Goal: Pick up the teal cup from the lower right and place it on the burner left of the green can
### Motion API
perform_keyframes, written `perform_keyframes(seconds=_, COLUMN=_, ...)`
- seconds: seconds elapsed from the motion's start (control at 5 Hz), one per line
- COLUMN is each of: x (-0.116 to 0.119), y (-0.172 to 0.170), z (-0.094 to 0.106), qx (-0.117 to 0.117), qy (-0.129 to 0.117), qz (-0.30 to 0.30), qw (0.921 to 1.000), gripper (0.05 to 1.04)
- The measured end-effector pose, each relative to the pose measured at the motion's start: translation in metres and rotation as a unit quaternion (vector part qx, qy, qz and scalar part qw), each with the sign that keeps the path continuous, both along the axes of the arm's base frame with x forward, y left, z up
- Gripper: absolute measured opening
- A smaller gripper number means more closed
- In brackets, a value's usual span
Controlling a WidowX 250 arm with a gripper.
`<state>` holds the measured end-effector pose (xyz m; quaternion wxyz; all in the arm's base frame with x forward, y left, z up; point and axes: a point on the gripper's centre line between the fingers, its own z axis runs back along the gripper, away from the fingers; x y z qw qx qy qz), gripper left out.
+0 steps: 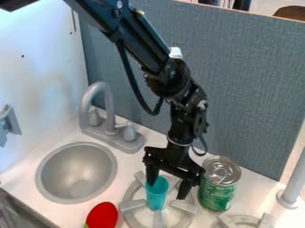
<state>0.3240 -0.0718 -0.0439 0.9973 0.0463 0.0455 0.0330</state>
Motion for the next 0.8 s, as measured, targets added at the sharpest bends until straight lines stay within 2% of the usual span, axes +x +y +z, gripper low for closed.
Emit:
perform_keyframes(seconds=0.2, x=0.009, y=-0.022, z=0.011, qx=-0.008, qy=-0.009, qz=-0.03, qw=0.9995, gripper=1.001)
perform_keyframes(seconds=0.4, x=0.015, y=-0.058, z=0.024, qx=-0.036, qy=-0.022, qz=-0.058, qw=0.9975, gripper=1.001)
perform_keyframes(seconds=0.6, x=0.025, y=-0.076, z=0.037, qx=-0.058, qy=-0.032, qz=-0.071, qw=0.9953, gripper=1.001)
perform_keyframes(seconds=0.8, x=0.029, y=-0.09, z=0.049, qx=-0.061, qy=-0.037, qz=-0.076, qw=0.9946, gripper=1.001)
